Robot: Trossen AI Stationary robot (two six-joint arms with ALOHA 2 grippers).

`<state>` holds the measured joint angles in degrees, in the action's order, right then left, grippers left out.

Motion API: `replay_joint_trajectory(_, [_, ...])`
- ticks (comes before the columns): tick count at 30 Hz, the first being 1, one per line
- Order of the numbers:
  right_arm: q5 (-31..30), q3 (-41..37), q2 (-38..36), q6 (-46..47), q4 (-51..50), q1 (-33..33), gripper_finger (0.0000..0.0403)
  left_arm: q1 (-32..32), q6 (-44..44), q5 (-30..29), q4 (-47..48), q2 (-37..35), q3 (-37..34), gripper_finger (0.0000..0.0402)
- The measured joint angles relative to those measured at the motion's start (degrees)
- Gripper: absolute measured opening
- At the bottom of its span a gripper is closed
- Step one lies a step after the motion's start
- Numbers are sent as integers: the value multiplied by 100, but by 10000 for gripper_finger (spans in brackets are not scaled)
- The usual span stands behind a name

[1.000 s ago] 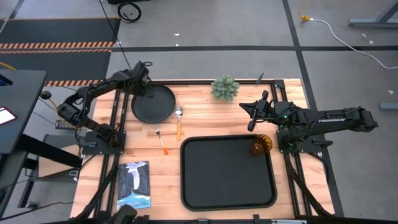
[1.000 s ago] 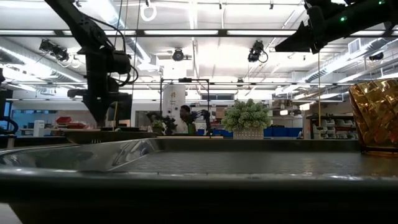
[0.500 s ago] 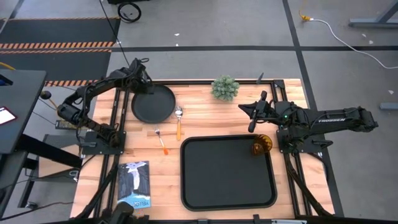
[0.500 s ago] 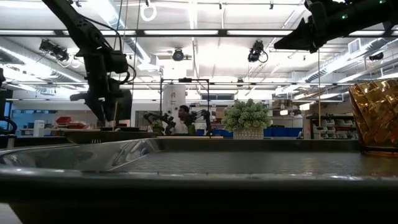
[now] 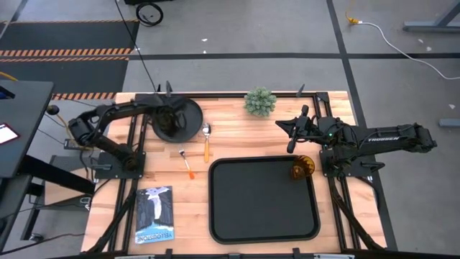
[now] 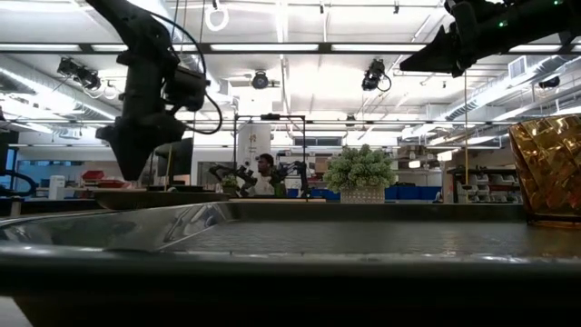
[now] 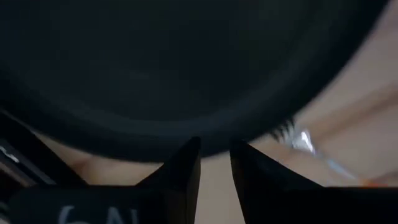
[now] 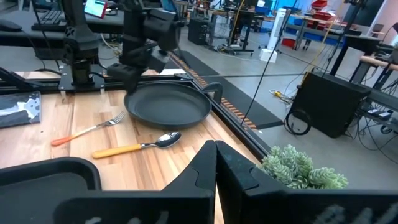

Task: Pick and place plate/cup/fork/spoon on tray
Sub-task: Put the black plate on the black serving tray to the bottom left of the brown glass cup

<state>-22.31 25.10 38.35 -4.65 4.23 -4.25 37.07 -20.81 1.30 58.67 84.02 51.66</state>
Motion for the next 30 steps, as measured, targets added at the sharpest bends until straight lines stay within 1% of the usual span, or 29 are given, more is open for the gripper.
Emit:
replay_joint_trajectory(3, [-12, 0, 2, -10, -2, 0, 9, -385, 294, -44, 5, 1, 0, 94])
replay_joint_trajectory(7, [-12, 0, 2, -34, -4, 0, 9, -981, 1004, -630, 23, 1, 0, 94])
replay_joint_trajectory(9, [-12, 0, 1, -32, -4, 0, 9, -1252, 1474, -812, 135, 1, 0, 94])
replay_joint_trajectory(15, [-12, 0, 2, 5, -7, 0, 9, -1878, 1758, -1345, 541, -1, -2, 94])
replay_joint_trajectory(20, [-9, 0, 2, 43, -9, 0, 9, -2183, 2129, -1659, 298, -2, -205, 94])
replay_joint_trajectory(23, [31, 0, 2, 108, -59, 4, 9, -2267, 2441, -1676, 5, 1, -464, 98])
replay_joint_trajectory(25, [76, 0, 2, 108, -68, 4, 9, -2298, 2583, -1725, -33, 1, -574, 103])
replay_joint_trajectory(30, [95, -2, 0, 108, -4, 4, 9, -2288, 2625, -1947, -186, 1, -758, 116])
